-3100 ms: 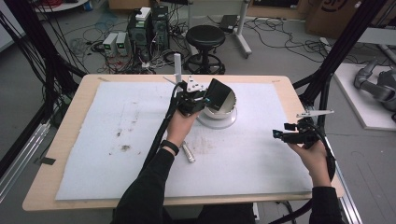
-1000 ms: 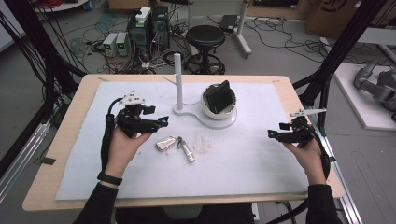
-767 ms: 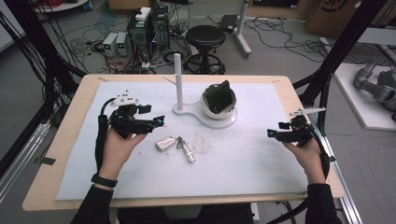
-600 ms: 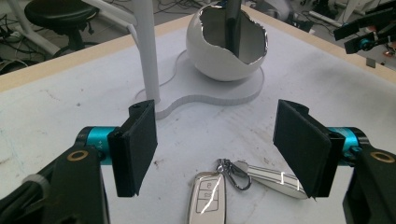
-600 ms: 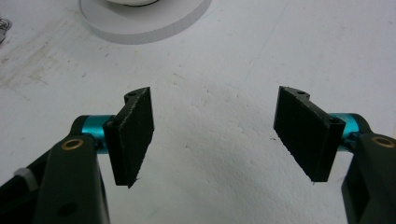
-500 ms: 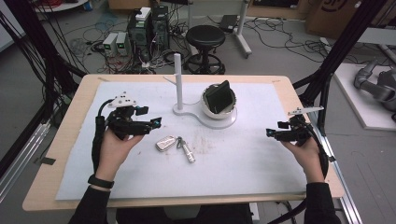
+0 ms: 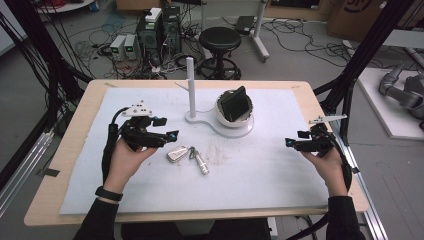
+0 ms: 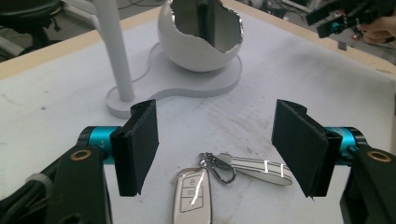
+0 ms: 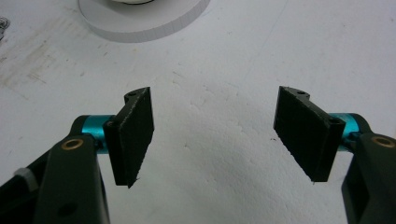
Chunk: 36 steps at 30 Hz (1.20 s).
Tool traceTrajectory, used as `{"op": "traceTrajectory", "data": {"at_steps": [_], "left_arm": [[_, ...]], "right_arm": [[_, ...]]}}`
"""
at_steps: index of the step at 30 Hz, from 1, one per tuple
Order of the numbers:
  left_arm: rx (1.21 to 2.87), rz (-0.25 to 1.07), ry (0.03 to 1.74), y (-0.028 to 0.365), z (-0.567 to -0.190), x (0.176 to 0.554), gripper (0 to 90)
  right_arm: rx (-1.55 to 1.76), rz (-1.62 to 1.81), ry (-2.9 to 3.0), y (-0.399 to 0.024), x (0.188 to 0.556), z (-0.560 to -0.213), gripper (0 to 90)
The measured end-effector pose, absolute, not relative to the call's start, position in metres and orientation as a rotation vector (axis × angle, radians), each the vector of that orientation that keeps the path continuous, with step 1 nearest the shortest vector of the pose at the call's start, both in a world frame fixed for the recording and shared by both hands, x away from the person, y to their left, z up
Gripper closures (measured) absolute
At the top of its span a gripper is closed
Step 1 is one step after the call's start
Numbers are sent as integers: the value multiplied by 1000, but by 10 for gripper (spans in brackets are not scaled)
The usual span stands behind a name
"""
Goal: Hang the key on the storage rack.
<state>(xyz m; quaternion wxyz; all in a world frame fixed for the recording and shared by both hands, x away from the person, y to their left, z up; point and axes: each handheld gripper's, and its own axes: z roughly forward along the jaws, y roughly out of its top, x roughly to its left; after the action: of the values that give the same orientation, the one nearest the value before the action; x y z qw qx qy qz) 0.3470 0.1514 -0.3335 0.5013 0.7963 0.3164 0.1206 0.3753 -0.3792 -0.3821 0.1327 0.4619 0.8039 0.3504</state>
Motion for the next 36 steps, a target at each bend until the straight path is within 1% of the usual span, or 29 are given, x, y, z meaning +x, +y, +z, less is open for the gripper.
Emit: {"op": "traceTrajectory", "data": {"at_steps": [6,7,14,17,23,27,32,36], "left_arm": [[1981,223,697,138,-342,347,384],[1994,212,688,135,-345,348,407],[2119,102,623,111,-373,356,465],[2163,82,606,101,-383,357,488],[2264,82,566,89,-400,359,513],[2280,72,545,87,-405,359,513],[2324,67,461,85,-408,358,513],[2353,85,432,83,-411,358,513]], "right_arm": [[1328,1033,2330,-380,375,-380,294],[1328,1035,2331,-380,375,-381,293],[1339,1035,2328,-383,374,-382,293],[1342,1030,2331,-384,373,-383,294],[1344,1031,2335,-385,373,-384,294],[1341,1032,2337,-384,373,-384,293],[1340,1033,2338,-385,373,-384,294],[1342,1034,2338,-385,373,-385,293]]}}
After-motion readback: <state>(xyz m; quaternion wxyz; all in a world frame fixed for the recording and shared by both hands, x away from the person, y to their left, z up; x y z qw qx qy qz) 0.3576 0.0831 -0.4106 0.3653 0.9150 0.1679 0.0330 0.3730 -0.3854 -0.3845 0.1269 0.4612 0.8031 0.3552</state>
